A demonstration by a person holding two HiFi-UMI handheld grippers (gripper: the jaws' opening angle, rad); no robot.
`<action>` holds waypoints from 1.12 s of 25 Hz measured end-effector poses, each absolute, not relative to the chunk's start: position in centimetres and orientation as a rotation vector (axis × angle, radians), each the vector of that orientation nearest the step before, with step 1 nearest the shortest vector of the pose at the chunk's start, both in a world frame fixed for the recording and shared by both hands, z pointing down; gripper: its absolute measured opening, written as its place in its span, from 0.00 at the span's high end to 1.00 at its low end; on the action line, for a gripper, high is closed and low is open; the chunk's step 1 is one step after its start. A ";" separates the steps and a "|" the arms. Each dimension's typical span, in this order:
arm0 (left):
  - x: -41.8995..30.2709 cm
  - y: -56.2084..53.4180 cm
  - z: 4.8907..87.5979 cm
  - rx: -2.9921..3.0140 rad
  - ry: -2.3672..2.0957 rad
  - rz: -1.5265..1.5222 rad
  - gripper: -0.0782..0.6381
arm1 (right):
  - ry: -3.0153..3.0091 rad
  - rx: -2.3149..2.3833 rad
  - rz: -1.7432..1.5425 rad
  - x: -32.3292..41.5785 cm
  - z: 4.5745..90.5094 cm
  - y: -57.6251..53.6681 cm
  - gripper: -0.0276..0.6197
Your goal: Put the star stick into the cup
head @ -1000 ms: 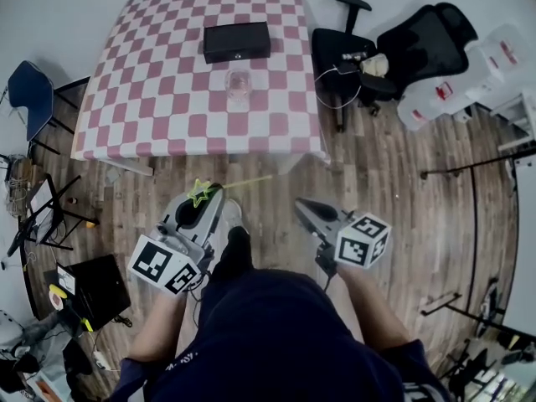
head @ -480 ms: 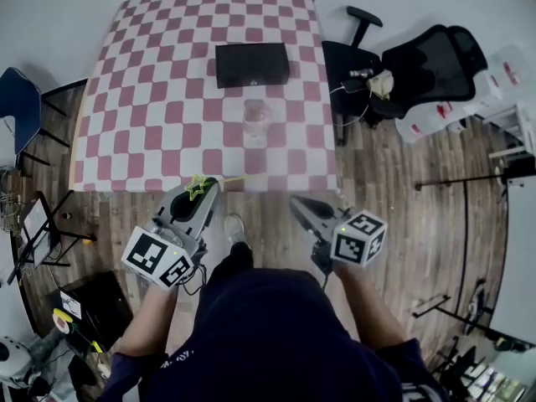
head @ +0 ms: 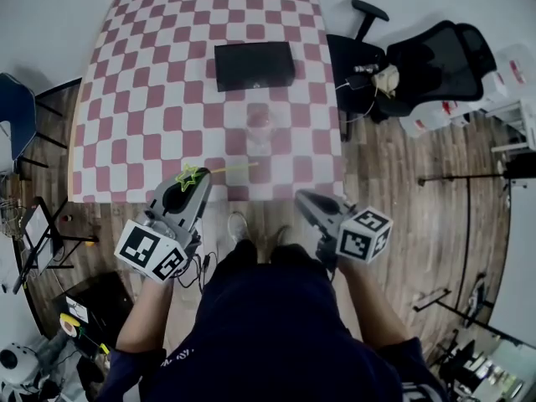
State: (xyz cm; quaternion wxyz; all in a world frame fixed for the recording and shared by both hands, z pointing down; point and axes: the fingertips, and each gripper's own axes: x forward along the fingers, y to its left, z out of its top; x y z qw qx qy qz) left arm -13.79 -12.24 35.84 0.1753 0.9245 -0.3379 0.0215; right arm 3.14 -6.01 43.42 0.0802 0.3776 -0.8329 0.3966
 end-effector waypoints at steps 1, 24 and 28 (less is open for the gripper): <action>-13.6 -12.6 36.0 2.614 -0.960 0.066 0.84 | -2.489 1.133 1.194 3.5 43.6 -6.3 0.93; -7.0 -25.0 44.3 2.432 -1.067 0.210 0.84 | -2.462 0.972 1.319 12.4 48.1 -15.2 0.93; -6.7 -26.0 46.6 2.401 -1.033 0.216 0.84 | -2.428 0.988 1.347 13.1 49.2 -15.7 0.93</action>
